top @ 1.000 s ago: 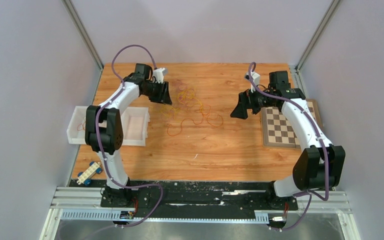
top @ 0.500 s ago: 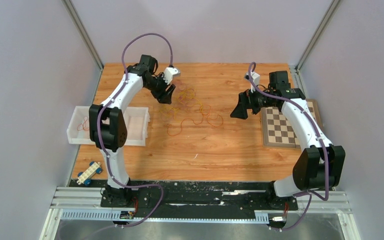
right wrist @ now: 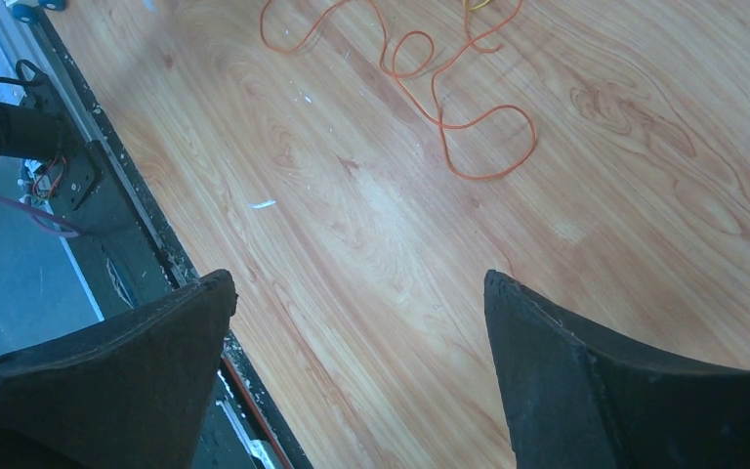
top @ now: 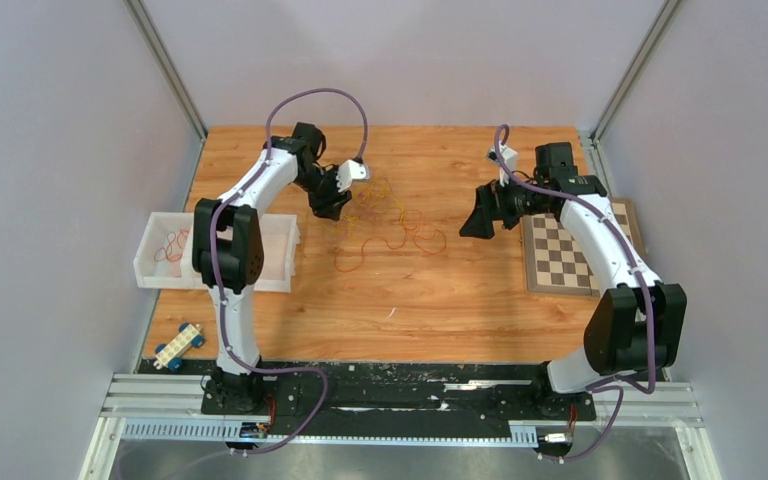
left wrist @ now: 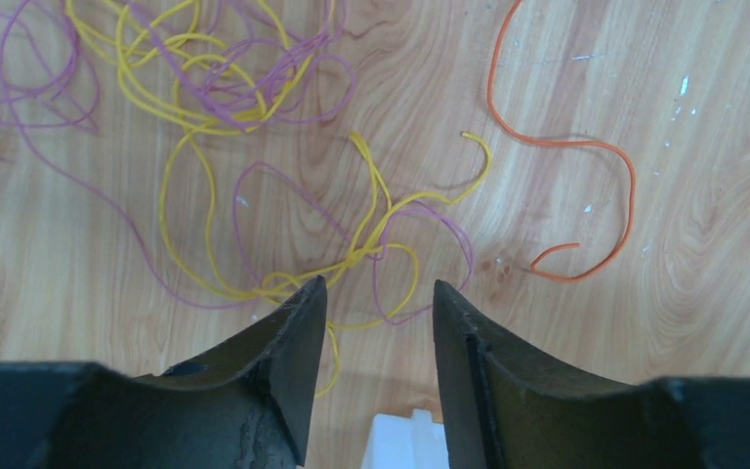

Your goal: Untangle the cables

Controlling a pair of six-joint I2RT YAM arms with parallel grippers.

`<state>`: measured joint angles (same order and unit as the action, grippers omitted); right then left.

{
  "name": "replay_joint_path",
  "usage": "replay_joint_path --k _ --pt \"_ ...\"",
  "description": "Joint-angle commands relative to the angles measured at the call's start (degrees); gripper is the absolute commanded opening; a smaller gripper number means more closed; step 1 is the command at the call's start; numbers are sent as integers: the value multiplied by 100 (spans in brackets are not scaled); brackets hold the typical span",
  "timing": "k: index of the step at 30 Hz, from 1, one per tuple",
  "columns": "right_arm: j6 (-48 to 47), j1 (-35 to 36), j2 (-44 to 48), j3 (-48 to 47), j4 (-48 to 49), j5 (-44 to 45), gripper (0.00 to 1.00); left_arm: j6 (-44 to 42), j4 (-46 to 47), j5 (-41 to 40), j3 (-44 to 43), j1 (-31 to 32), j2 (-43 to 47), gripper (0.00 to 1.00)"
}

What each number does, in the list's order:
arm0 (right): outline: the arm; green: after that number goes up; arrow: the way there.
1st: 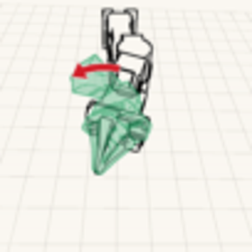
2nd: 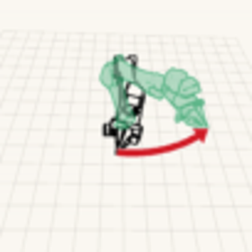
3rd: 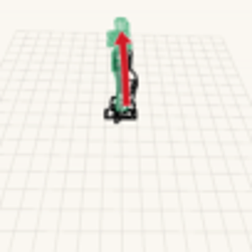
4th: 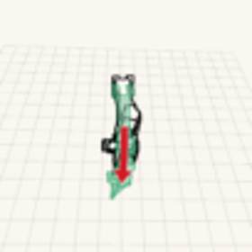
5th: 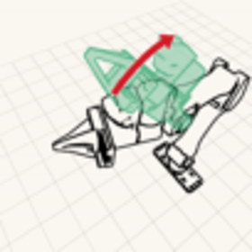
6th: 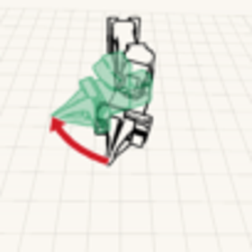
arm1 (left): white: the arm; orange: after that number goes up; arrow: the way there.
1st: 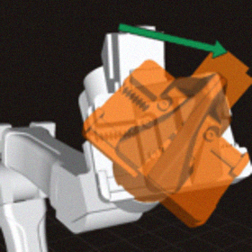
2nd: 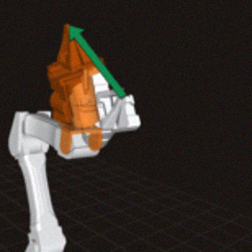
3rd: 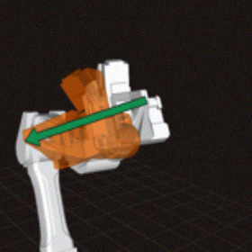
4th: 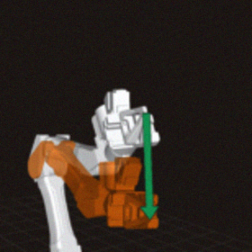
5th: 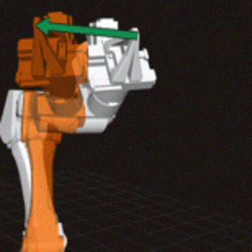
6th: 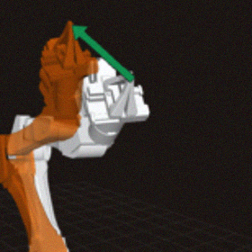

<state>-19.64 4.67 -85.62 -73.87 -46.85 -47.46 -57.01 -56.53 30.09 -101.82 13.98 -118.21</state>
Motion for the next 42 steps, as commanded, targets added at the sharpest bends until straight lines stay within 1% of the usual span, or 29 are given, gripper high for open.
replay_joint_path --k 1,9,13,17,18,19,21,23,25,26,27,29,30,31,32,33,34,35,36,37,38,39,42 --pt "-92 -11 -67 -52 -20 -163 96 -513 15 69 -153 183 -156 51" --pt "-162 -7 -131 -84 -120 -158 96 -506 182 37 -324 304 -458 45" --pt "-171 -10 -140 -101 -143 -162 96 -596 144 -80 -333 391 -567 38" --pt "-225 -12 -72 -100 -149 -127 96 -550 130 65 -269 412 -363 26" --pt "-237 -10 -60 -102 -147 -123 96 -460 141 170 -229 417 -287 19" --pt "-243 -10 -48 -108 -149 -123 96 -412 164 224 -209 424 -135 10" --pt "-242 -12 -27 -146 -140 -142 96 -232 228 352 -166 448 125 0" --pt "-185 -10 3 -210 -110 -168 96 21 260 494 -175 480 411 0" --pt "-101 -12 53 -270 2 -198 97 473 322 648 -336 514 663 0" --pt "-32 -2 119 -305 94 -208 98 916 333 762 -527 516 732 0" --pt "32 3 175 -338 204 -218 99 1182 397 815 -657 522 851 0" --pt "148 28 287 -435 478 -217 100 2691 654 887 -1030 526 1006 0" --pt "216 59 342 -489 641 -211 100 3067 855 890 -1245 531 1100 0" --pt "294 89 401 -541 814 -211 100 3779 921 923 -1359 541 1139 0" --pt "410 125 456 -566 1016 -212 100 4090 1020 1061 -1589 552 1219 0" --pt "555 170 516 -553 1364 -182 100 4685 1109 1129 -1734 582 1268 0" --pt "806 223 599 -493 1752 -107 100 5040 1379 1090 -1770 607 1385 0" --pt "1104 284 698 -386 2169 8 100 5714 1534 985 -1786 655 1448 0" --pt "1332 345 799 -248 2595 63 100 6020 1881 926 -1779 674 1599 0" --pt "1562 413 914 -95 2910 144 100 6548 2071 845 -1740 700 1674 0" --pt "1728 574 1053 50 3511 286 100 6771 2440 803 -1712 744 1831 0" --pt "1842 715 1093 141 3846 408 100 7175 2614 730 -1640 759 1913 0" --pt "2177 1054 848 -168 4057 575 100 7891 3428 697 -1506 809 2222 0"
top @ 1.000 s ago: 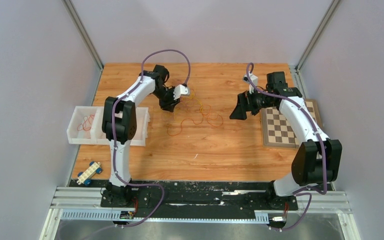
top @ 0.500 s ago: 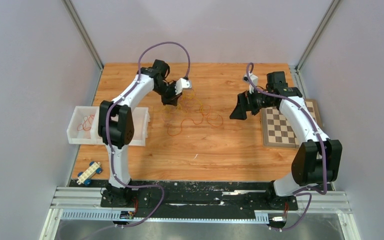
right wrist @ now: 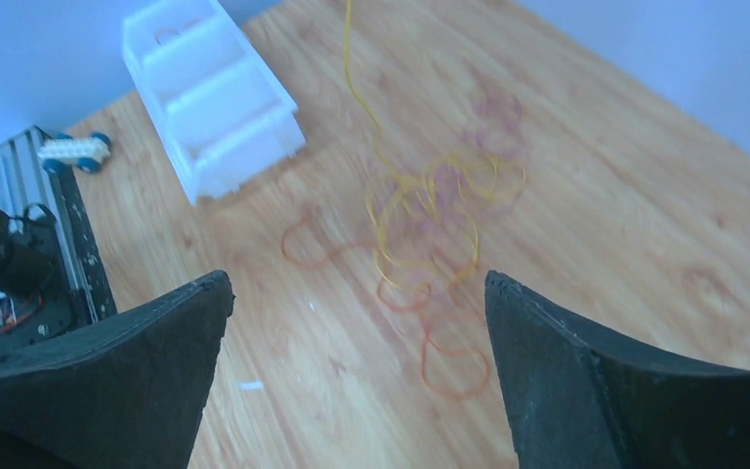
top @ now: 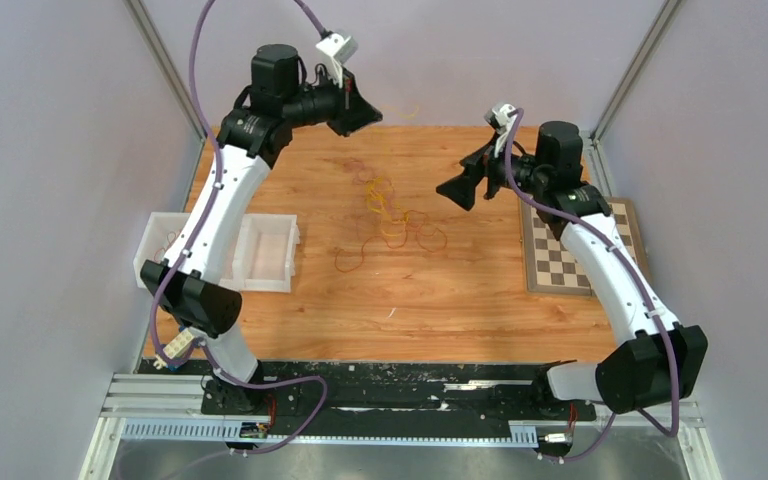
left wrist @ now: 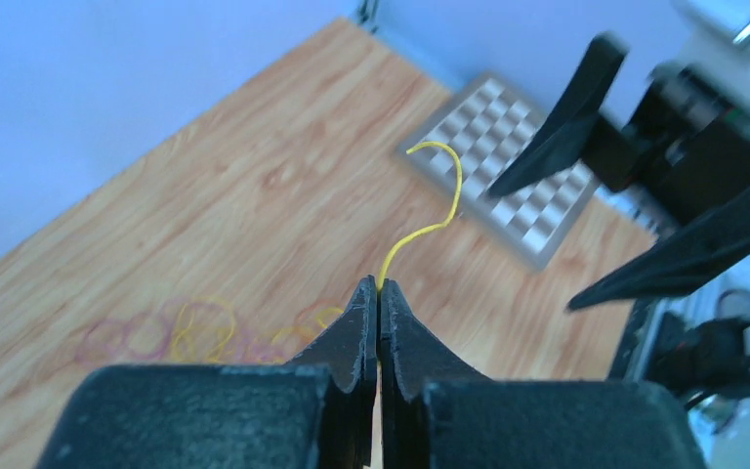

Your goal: Untangle the cables

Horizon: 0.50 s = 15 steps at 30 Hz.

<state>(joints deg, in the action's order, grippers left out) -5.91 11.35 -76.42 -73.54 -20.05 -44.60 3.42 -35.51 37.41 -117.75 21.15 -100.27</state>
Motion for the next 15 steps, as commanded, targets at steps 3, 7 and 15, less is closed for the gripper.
replay_joint_path --k 3,7,15 --pt "1112 623 -343 -439 1773 429 100 2392 1823 19 92 213 551 0" --pt "1239 1068 -771 -653 2327 970 100 2732 2238 74 24 427 579 0" --pt "2270 1306 -1853 166 4090 1685 69 2962 2777 242 -945 566 417 0"
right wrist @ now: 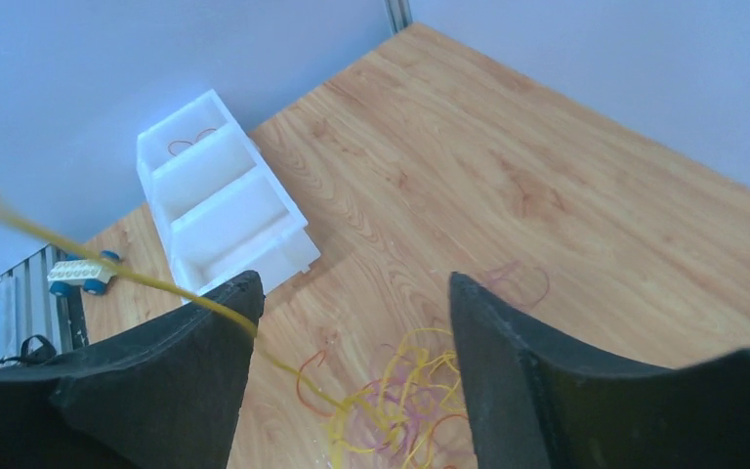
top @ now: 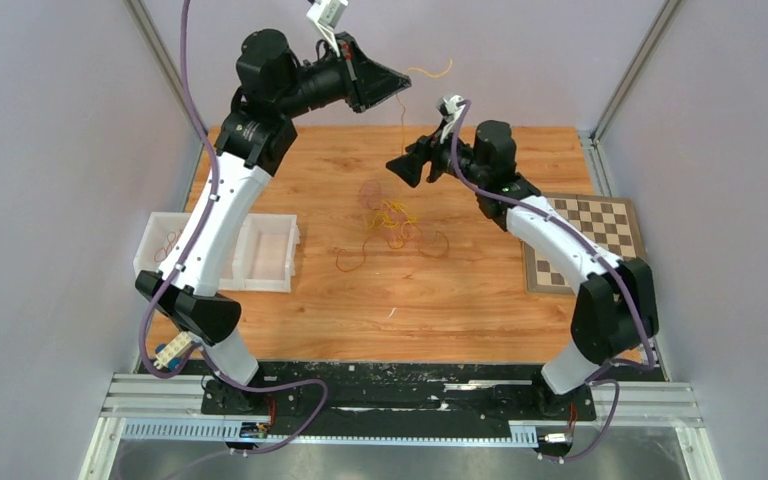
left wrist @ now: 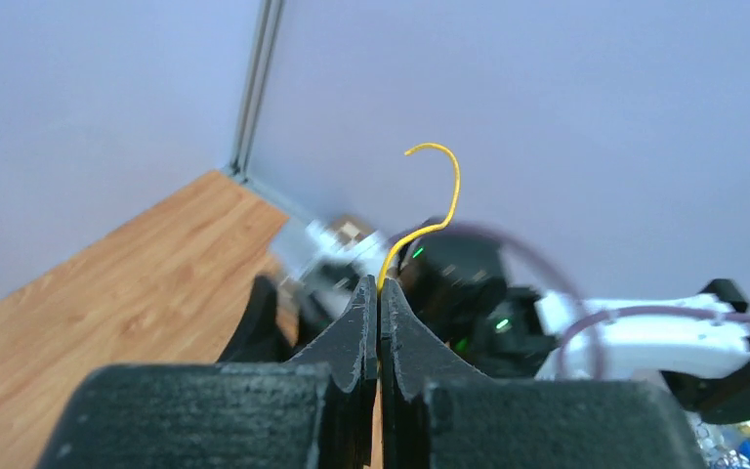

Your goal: Untangle the cables

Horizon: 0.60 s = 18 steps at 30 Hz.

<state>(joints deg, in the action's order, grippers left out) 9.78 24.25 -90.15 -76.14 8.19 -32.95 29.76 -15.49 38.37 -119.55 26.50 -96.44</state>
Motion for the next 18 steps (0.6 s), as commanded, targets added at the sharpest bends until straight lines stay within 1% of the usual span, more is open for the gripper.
replay_joint_path --k 1,4,7,11,14,18 --pt "797 10 -637 493 1387 608 64 320 815 136 -1012 37 27 0" --pt "856 14 -1083 564 1409 650 53 314 916 6 -1509 33 -24 0" --pt "815 16 -1462 708 1334 706 45 280 1010 -250 -2013 29 -8 0" --pt "643 -52 -1830 890 994 778 38 246 1287 -597 -2260 28 178 0" --pt "704 -271 -2071 974 733 621 34 221 1408 -829 -2392 27 311 0" --pt "719 -631 -2274 1068 475 370 19 51 1512 -1265 -2529 29 518 0"
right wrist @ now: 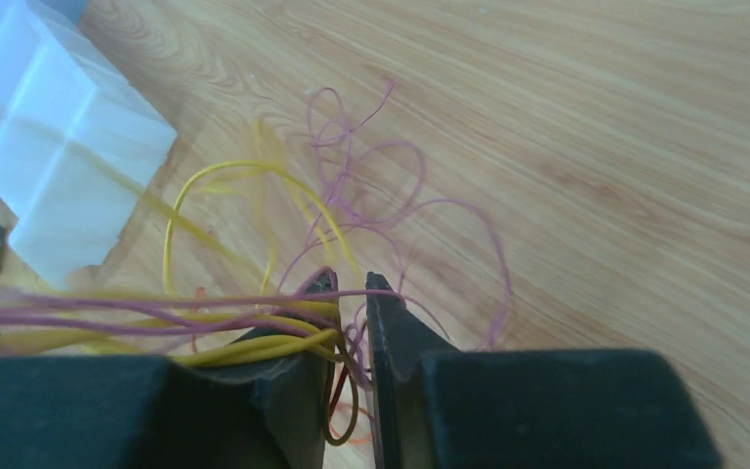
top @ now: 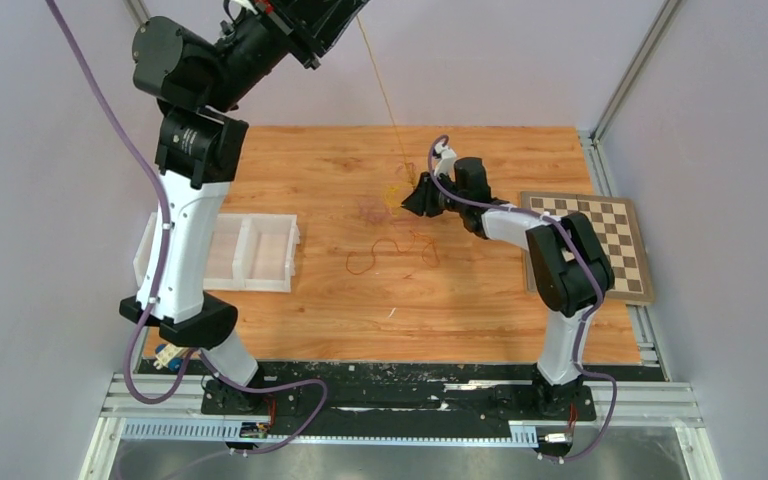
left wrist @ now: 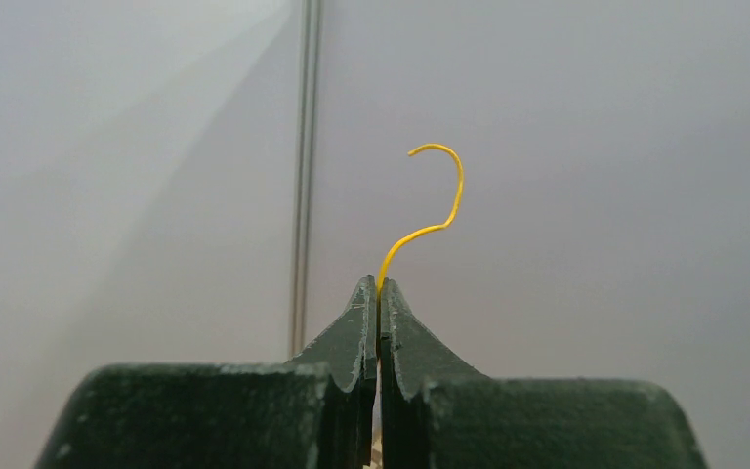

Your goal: Untangle the cables

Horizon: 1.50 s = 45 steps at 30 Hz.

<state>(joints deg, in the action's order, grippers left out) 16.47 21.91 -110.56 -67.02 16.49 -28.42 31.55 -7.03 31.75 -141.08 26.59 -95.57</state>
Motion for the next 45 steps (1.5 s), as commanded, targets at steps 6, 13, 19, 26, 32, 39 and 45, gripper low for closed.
replay_joint_path --k 6,13,19,26,32,39,45 --pt "-36 -791 -384 167 -814 -225 9 -414 800 -1428 -654 18 658 0" --pt "-52 -1100 -493 174 -1100 -128 5 -976 739 -2226 -1199 15 714 0" --pt "-105 -1264 -524 148 -1307 -54 7 -1902 740 -3236 -1647 18 762 0" --pt "-589 -1305 281 -145 -1857 -1506 0 -2349 -61 -4036 1594 -9 2204 0" --pt "-1599 -1306 1766 -275 -2722 -1357 0 -1020 -1330 -3287 4663 -1479 3091 0" --pt "-2251 -1307 2438 -356 -3166 -1117 0 -845 -2149 -772 6873 -1982 2983 0" --pt "-2368 -1269 2625 -478 -3389 -1262 0 -1779 -2432 165 7874 -1989 2872 24"
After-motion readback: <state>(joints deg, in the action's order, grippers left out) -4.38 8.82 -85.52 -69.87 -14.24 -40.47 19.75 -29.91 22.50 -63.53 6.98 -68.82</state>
